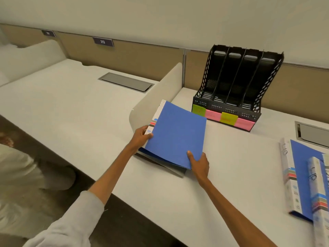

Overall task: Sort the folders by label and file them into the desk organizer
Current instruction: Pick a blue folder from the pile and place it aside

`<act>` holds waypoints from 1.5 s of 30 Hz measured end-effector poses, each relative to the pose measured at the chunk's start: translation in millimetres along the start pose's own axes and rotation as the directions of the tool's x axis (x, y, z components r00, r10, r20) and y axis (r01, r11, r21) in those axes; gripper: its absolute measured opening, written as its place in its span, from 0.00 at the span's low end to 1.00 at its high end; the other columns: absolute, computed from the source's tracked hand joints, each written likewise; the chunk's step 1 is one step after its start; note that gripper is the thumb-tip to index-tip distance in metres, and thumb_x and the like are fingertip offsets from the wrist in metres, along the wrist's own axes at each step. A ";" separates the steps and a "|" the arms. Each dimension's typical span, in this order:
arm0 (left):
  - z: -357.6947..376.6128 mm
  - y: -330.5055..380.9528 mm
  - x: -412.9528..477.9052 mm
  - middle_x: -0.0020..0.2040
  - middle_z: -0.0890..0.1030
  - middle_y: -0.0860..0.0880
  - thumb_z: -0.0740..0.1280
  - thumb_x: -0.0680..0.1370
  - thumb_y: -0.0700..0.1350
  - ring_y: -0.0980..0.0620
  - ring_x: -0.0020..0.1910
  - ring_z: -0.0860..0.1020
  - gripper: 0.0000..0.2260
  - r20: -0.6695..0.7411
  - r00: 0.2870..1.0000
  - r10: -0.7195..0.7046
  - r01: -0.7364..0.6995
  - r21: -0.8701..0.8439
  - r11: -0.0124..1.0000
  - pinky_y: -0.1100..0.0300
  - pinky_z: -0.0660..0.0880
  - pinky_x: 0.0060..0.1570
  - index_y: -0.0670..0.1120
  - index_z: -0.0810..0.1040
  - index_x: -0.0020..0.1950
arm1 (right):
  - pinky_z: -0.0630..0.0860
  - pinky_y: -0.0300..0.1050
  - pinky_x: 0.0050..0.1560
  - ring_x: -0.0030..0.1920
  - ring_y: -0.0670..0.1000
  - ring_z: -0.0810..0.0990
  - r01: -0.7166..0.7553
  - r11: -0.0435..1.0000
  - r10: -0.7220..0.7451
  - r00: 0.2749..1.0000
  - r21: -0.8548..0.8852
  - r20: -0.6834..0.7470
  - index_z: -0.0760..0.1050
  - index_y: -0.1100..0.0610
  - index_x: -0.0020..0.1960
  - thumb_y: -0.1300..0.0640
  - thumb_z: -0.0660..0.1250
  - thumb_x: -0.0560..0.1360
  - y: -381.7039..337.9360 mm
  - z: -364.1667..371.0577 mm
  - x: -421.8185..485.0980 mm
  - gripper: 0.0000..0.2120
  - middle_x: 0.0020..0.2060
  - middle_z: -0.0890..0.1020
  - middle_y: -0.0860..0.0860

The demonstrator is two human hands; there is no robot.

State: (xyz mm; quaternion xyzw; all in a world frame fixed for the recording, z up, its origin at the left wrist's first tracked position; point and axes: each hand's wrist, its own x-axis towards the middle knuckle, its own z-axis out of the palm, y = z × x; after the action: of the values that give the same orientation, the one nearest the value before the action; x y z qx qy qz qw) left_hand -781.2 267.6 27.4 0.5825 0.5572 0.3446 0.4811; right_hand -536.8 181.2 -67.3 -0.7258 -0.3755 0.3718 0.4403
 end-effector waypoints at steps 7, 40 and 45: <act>-25.6 -24.3 5.2 0.64 0.78 0.45 0.66 0.75 0.34 0.44 0.60 0.76 0.20 -0.191 0.981 0.038 0.019 0.284 0.959 0.58 0.71 0.55 0.44 0.76 0.68 | 0.69 0.40 0.34 0.35 0.50 0.76 0.197 0.852 -0.038 0.947 -0.485 0.318 0.69 0.54 0.38 0.32 0.62 0.74 -6.4 2.6 6.1 0.24 0.34 0.76 0.46; 175.5 6.0 -14.1 0.53 0.82 0.51 0.66 0.79 0.44 0.52 0.46 0.79 0.09 -0.035 0.944 0.327 -0.283 0.422 0.861 0.59 0.74 0.46 0.45 0.79 0.58 | 0.71 0.46 0.47 0.48 0.54 0.78 0.064 0.803 -0.113 0.992 -0.593 -0.046 0.76 0.55 0.49 0.44 0.60 0.80 10.8 -125.5 4.4 0.15 0.47 0.80 0.51; 260.3 34.5 -29.9 0.52 0.80 0.54 0.67 0.77 0.46 0.55 0.39 0.77 0.08 0.122 0.941 0.315 -0.338 0.375 0.863 0.61 0.68 0.42 0.49 0.78 0.56 | 0.74 0.49 0.51 0.51 0.54 0.77 -0.003 0.817 -0.153 0.963 -0.577 -0.220 0.76 0.58 0.53 0.48 0.62 0.80 34.9 -203.7 -6.0 0.13 0.51 0.78 0.54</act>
State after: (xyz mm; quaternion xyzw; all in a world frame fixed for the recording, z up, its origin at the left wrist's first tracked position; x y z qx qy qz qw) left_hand -530.3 195.2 -13.9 0.7618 0.4942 0.2863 0.3056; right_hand -354.5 91.1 -29.8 -0.8507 -0.4381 0.1272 0.2613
